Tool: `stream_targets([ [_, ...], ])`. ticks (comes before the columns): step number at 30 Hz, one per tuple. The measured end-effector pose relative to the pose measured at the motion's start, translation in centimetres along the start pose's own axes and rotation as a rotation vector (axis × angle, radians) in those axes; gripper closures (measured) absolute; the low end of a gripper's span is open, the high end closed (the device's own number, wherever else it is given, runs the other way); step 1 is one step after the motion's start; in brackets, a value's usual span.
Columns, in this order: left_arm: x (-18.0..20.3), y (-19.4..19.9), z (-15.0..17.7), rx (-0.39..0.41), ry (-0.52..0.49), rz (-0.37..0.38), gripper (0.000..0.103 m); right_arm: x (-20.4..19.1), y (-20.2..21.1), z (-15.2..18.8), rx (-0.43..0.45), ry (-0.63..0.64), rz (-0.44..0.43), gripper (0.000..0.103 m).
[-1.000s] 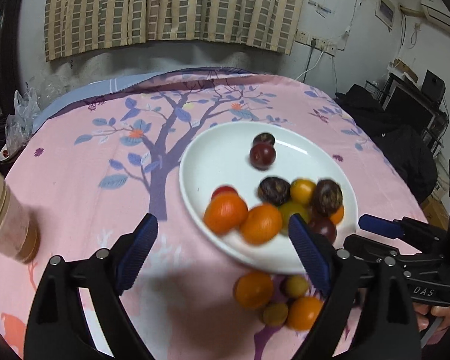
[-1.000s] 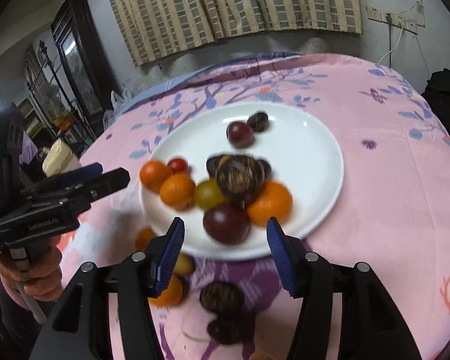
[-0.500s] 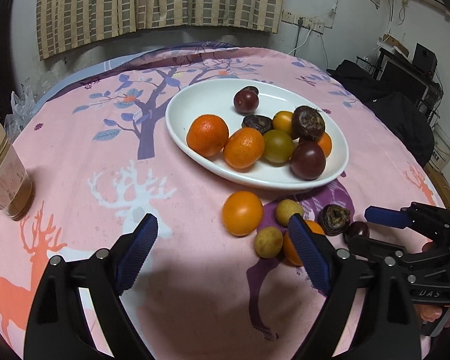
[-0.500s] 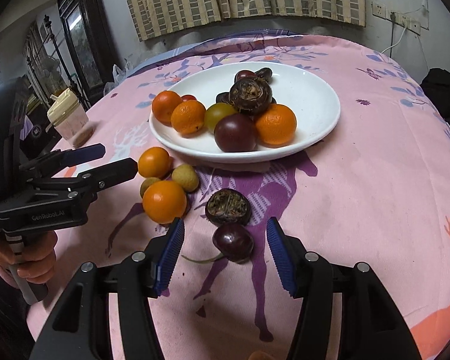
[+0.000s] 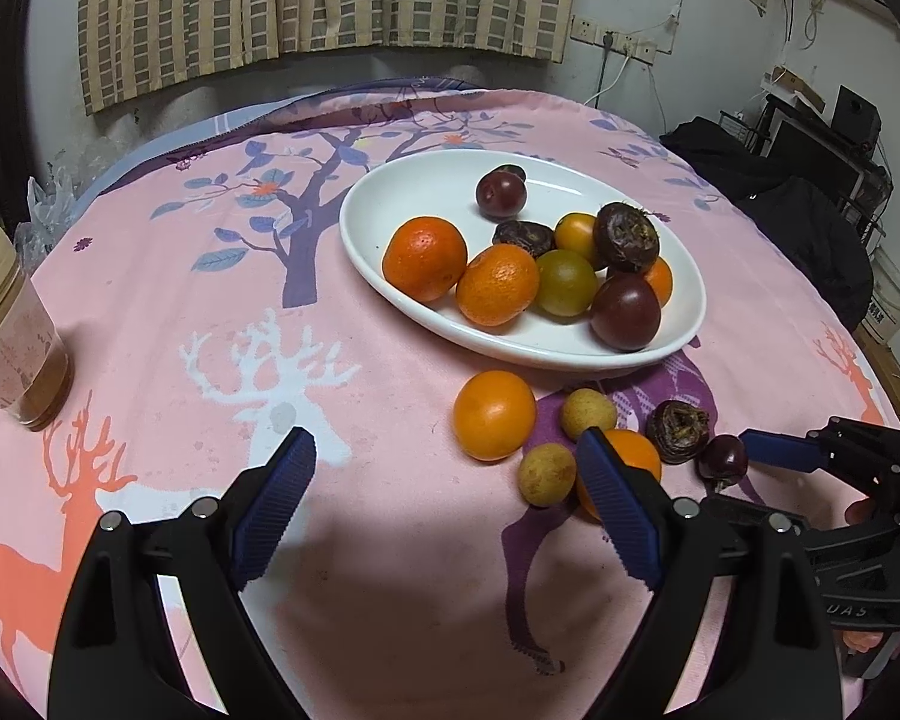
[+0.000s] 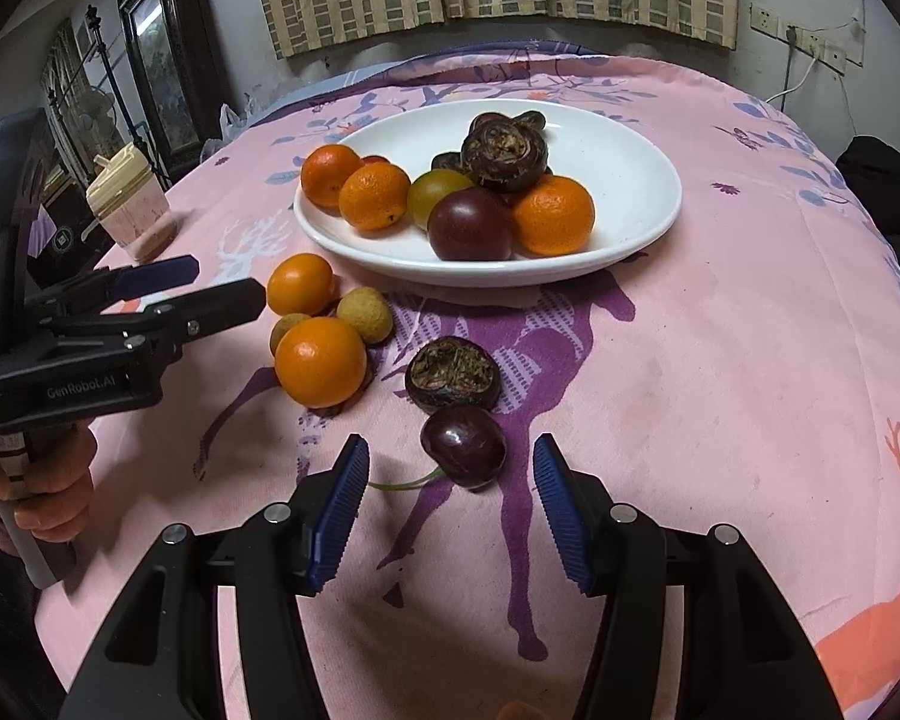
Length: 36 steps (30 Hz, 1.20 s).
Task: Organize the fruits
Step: 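Grasp a dark cherry with the right tool while the left tool grasps an orange, then carry the cherry and orange onto the white plate and open both tools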
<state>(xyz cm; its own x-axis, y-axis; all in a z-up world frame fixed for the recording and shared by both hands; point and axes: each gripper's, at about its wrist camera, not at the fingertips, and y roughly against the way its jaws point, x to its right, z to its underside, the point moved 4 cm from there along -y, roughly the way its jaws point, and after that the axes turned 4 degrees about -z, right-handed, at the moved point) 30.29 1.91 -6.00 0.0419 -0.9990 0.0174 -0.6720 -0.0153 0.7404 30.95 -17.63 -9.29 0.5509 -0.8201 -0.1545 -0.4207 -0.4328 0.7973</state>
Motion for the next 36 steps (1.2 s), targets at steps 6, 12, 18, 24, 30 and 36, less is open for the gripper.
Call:
stream_targets([
  [6, -0.1, 0.0, 0.0, 0.004, -0.006, -0.003, 0.016, 0.1, -0.1, 0.2, 0.0, 0.004, 0.024, 0.056],
  [12, 0.1, 0.2, -0.1, 0.008, -0.014, 0.001, 0.016, -0.1, 0.0, 0.1, 0.012, 0.017, 0.022, 0.072],
  [18, 1.5, 0.8, 0.1, 0.024, -0.069, 0.053, 0.017, 0.0, 0.3, -0.1, 0.025, -0.008, -0.048, 0.074],
  [24, 5.6, 1.2, 1.6, 0.015, -0.246, 0.182, 0.052, 0.4, 1.0, -0.4, 0.047, -0.025, -0.043, 0.073],
  [30, 7.3, 0.7, 1.8, 0.011, -0.29, 0.2, 0.061, 0.4, 1.1, -0.4, 0.051, -0.031, -0.048, 0.073],
  [36, 7.7, -0.4, 1.5, 0.017, -0.325, 0.124, 0.062, 0.4, 1.1, -0.5, 0.052, -0.033, -0.05, 0.073],
])
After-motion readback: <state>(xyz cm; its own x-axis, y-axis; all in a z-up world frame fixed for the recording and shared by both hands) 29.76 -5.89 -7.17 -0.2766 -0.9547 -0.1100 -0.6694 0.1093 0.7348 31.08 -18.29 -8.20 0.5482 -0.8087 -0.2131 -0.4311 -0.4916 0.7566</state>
